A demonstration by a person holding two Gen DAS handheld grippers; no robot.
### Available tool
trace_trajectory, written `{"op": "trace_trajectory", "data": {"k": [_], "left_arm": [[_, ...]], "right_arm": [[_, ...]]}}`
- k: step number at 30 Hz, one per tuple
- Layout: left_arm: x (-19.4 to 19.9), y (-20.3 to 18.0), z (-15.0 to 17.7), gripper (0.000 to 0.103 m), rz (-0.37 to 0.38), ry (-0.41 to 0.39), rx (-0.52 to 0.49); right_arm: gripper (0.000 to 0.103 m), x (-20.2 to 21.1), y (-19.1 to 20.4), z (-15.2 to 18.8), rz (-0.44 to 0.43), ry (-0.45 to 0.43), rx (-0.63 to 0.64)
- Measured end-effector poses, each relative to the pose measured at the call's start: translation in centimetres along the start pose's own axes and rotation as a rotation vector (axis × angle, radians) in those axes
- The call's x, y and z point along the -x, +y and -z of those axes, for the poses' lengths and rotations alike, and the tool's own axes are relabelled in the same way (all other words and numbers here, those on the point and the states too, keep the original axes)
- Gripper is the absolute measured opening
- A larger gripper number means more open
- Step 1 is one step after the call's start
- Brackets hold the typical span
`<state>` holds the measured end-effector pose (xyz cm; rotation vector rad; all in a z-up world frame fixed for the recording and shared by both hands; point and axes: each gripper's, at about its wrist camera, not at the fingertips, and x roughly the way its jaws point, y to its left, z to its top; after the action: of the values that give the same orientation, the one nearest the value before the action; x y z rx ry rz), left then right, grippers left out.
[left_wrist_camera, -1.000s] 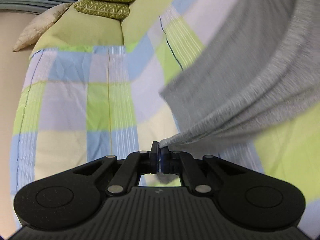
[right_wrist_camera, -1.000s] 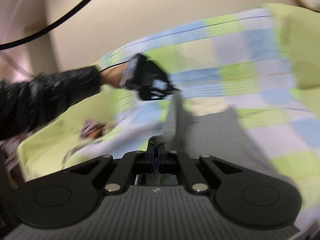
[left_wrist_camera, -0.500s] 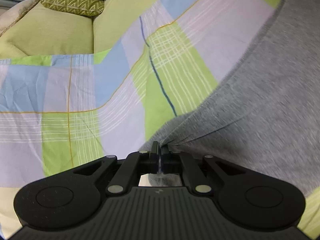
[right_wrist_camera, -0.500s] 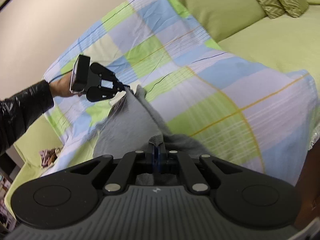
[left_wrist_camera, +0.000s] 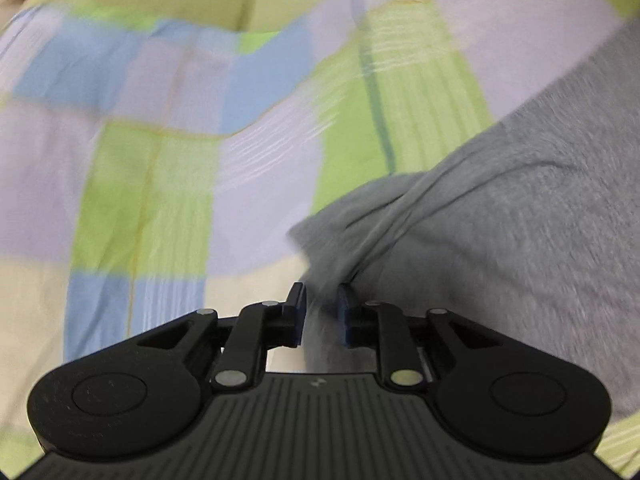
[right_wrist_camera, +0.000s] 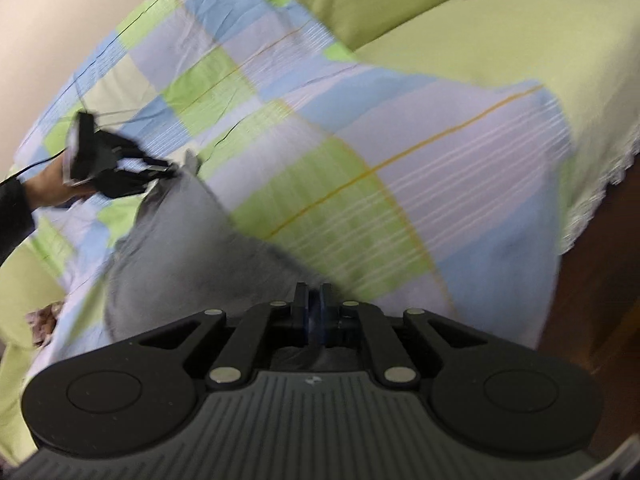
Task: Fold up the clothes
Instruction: 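Lower the folded shirt and open both grippers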
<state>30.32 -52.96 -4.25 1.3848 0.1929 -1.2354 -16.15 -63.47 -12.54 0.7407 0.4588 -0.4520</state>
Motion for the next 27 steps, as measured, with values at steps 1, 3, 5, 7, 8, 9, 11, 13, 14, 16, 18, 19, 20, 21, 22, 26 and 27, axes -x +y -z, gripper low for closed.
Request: {"op": "trace_trajectory", "data": {"k": [1, 3, 5, 7, 8, 9, 11, 13, 14, 16, 18, 19, 20, 21, 22, 26, 27], "left_arm": [[1.1, 0.1, 0.7, 0.024, 0.0, -0.012, 0.052], [3.0, -0.5, 1.9, 0.026, 0.007, -0.044, 0.134], [4.9, -1.6, 2.9, 0.026, 0.023, -0.08, 0.219], [7.6, -3.4, 4.1, 0.029, 0.057, -0.136, 0.327], [9.4, -4.8, 4.9, 0.031, 0.085, -0.177, 0.402], [10.3, -5.5, 5.3, 0.034, 0.102, -0.198, 0.443], [12.6, -8.4, 5.9, 0.034, 0.173, -0.26, 0.559], [14.6, -12.1, 6.1, 0.034, 0.258, -0.312, 0.657], [15.4, -14.0, 6.1, 0.034, 0.297, -0.327, 0.69], [16.4, -18.0, 5.8, 0.034, 0.392, -0.355, 0.771], [15.8, -20.9, 5.3, 0.034, 0.472, -0.362, 0.847], [15.2, -22.4, 5.0, 0.034, 0.502, -0.357, 0.888], [14.7, -23.7, 4.6, 0.034, 0.516, -0.356, 0.935], [14.3, -24.2, 4.5, 0.034, 0.518, -0.356, 0.96], [13.7, -24.8, 4.4, 0.034, 0.514, -0.359, 1.019], [11.7, -24.9, 4.7, 0.034, 0.523, -0.377, 1.195], [11.6, -24.9, 4.5, 0.034, 0.52, -0.371, 1.201]], "right_arm": [[0.006, 0.4, -0.1, 0.0, 0.003, -0.008, 0.008], [0.009, 0.9, 0.2, 0.0, -0.002, -0.016, 0.031], [0.012, 1.3, 0.5, 0.0, -0.01, -0.023, 0.056], [0.02, 1.5, 1.0, 0.0, -0.024, -0.028, 0.093], [0.022, 1.6, 1.2, 0.0, -0.032, -0.029, 0.11], [0.027, 1.7, 1.4, 0.0, -0.038, -0.03, 0.125], [0.027, 1.7, 1.6, -0.1, -0.053, -0.022, 0.143], [0.028, 2.1, 1.5, -0.3, -0.062, -0.016, 0.157], [0.028, 2.2, 1.5, -0.4, -0.067, -0.011, 0.164], [0.032, 2.2, 1.5, -0.6, -0.086, 0.002, 0.173], [0.033, 2.3, 1.4, -0.9, -0.101, 0.006, 0.184], [0.033, 2.4, 1.4, -1.0, -0.114, 0.009, 0.19], [0.033, 2.6, 1.3, -1.1, -0.127, 0.014, 0.195], [0.033, 2.7, 1.3, -1.2, -0.141, 0.018, 0.201], [0.034, 2.8, 1.2, -1.3, -0.152, 0.022, 0.205], [0.039, 2.8, 1.0, -1.1, -0.196, 0.069, 0.203], [0.042, 2.7, 1.0, -0.9, -0.206, 0.079, 0.21]]}}
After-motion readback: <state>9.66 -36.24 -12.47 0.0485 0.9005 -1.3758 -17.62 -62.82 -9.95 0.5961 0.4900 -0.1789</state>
